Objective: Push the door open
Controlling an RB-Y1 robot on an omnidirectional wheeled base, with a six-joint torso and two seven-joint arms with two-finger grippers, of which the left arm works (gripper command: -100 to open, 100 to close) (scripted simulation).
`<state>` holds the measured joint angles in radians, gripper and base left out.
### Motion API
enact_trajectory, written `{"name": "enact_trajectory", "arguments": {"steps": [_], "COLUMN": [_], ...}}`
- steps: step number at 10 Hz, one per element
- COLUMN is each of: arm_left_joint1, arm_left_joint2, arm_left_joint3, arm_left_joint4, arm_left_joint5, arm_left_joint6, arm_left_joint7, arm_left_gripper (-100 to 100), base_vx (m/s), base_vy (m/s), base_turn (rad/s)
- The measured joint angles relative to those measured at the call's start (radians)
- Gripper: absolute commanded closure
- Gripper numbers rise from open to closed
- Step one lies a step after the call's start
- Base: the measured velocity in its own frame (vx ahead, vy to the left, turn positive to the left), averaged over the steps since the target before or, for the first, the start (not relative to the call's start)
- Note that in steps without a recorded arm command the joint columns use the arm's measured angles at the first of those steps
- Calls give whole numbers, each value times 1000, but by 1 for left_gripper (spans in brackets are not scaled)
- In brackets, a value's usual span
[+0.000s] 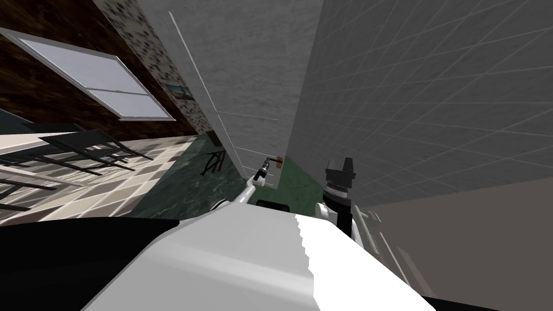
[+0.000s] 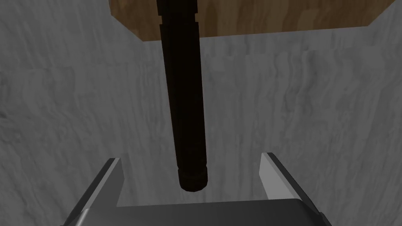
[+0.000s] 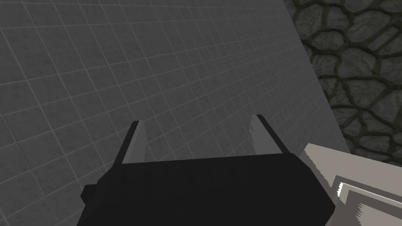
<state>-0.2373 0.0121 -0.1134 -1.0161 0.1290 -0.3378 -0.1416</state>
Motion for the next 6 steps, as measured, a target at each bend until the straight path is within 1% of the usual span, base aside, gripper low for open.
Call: {"name": "enact_trajectory", "arguments": {"steps": [2,3,4,6], "arm_left_joint1": [4,-4,-4,-4], "arm_left_joint2": [-30,-50,-51,-51], "arm_left_joint3": [3,7,9,7], "arm_left_joint4": [-5,6,8,7], "arm_left_joint5": [-1,-1,-1,0], "arm_left_joint6": [-1,-6,-8,-5], "arm_left_joint7": [-4,-5,-6,-5], "arm_left_gripper": [-100,-100,100,100], "base_vx": [150,48,-10,-17], "base_vy": [-146,-50,5,18], "base_turn": [-14,35,-22,-18]}}
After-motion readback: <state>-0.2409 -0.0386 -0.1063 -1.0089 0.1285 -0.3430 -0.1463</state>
